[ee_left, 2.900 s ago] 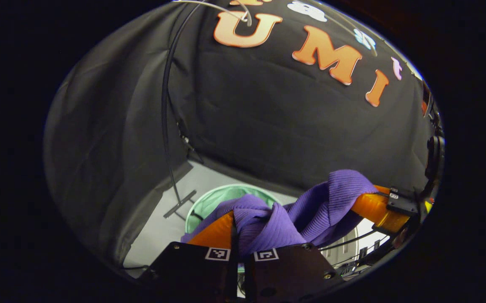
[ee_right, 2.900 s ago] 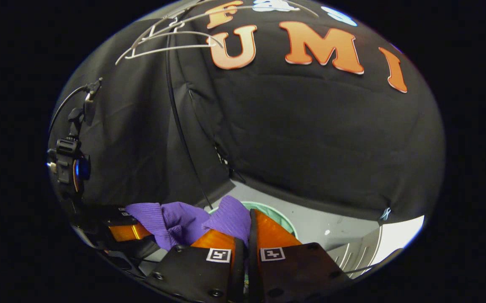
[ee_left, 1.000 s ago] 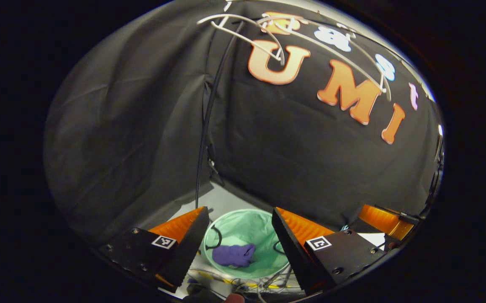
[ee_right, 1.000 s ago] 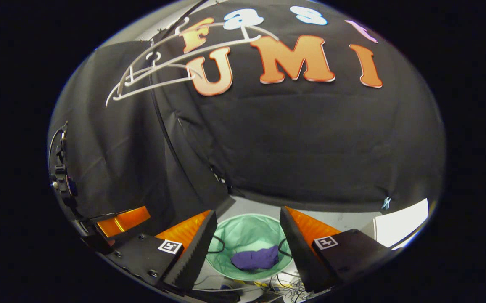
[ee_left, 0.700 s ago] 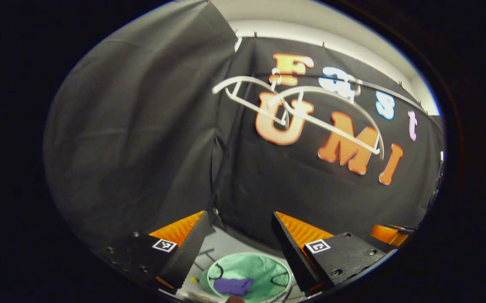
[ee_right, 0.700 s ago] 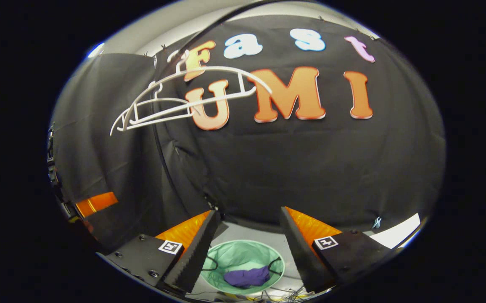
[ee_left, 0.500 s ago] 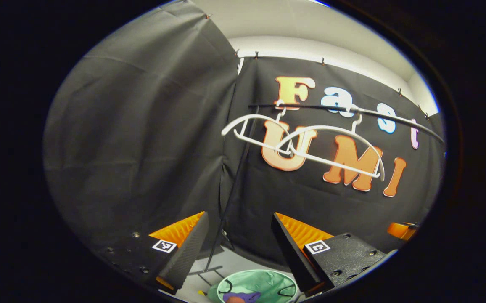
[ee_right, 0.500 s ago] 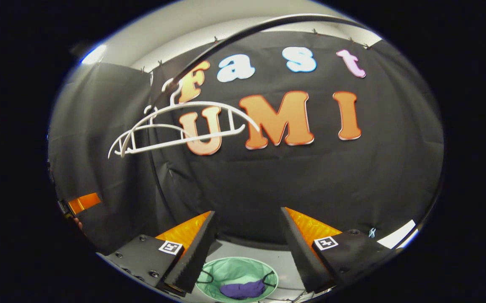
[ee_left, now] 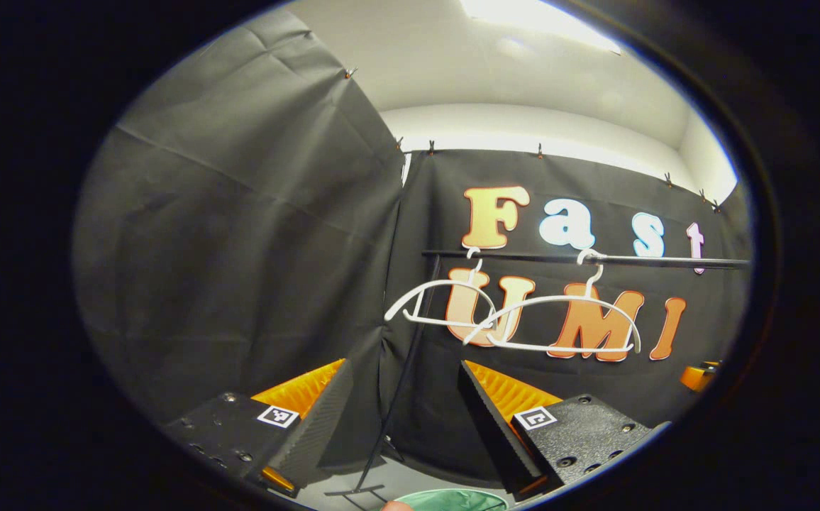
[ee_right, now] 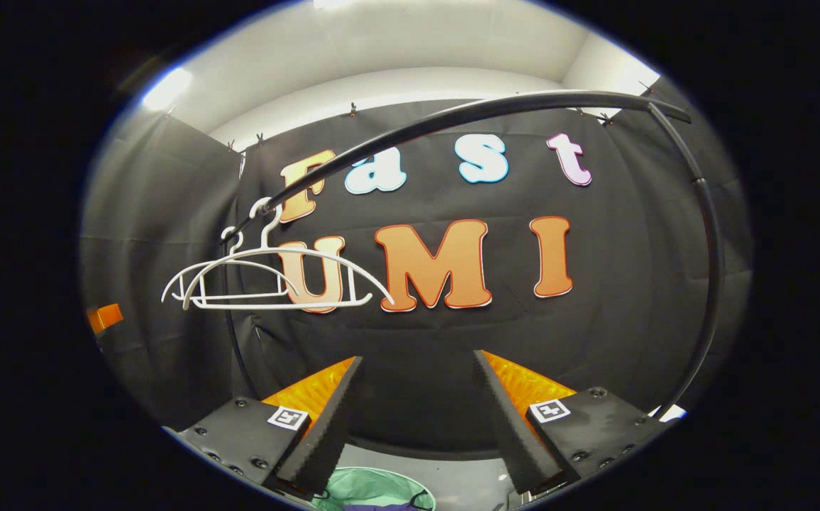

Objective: Grasp the clothes on the hanger with both hands and then place them into the laundry hamper below.

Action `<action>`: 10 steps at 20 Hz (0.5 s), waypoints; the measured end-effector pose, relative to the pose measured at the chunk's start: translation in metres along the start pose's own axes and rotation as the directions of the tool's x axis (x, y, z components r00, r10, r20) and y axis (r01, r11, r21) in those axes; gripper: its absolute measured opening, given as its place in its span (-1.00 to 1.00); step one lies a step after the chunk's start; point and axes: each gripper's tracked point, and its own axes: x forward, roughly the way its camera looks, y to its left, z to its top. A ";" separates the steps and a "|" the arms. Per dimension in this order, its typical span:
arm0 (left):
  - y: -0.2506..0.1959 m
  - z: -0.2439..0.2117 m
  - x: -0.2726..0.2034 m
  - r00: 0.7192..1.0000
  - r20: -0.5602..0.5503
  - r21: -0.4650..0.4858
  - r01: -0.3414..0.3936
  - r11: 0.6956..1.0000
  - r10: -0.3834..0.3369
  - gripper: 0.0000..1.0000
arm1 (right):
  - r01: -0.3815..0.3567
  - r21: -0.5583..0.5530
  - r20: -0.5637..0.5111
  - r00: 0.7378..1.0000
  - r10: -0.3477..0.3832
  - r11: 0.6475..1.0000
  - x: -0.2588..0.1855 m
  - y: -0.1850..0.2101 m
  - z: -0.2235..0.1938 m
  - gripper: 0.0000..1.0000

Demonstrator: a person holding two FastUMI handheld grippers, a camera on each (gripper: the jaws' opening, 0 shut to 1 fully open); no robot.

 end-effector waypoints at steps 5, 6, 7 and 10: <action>-0.008 0.004 0.003 1.000 0.020 -0.015 0.011 1.000 -0.011 0.91 | 0.012 0.018 0.030 0.999 -0.013 1.000 -0.004 -0.007 0.007 0.77; -0.009 0.004 0.003 1.000 0.019 -0.014 0.010 1.000 -0.010 0.84 | 0.014 0.017 0.031 0.999 -0.014 1.000 -0.003 -0.008 0.008 0.77; -0.009 0.003 0.004 1.000 0.017 -0.013 0.010 1.000 -0.010 0.87 | 0.016 0.018 0.033 0.999 -0.017 1.000 -0.003 -0.009 0.009 0.77; -0.011 0.003 0.005 1.000 0.014 -0.017 0.020 1.000 -0.020 0.95 | 0.013 0.025 0.032 0.999 -0.014 1.000 -0.003 -0.009 0.008 0.77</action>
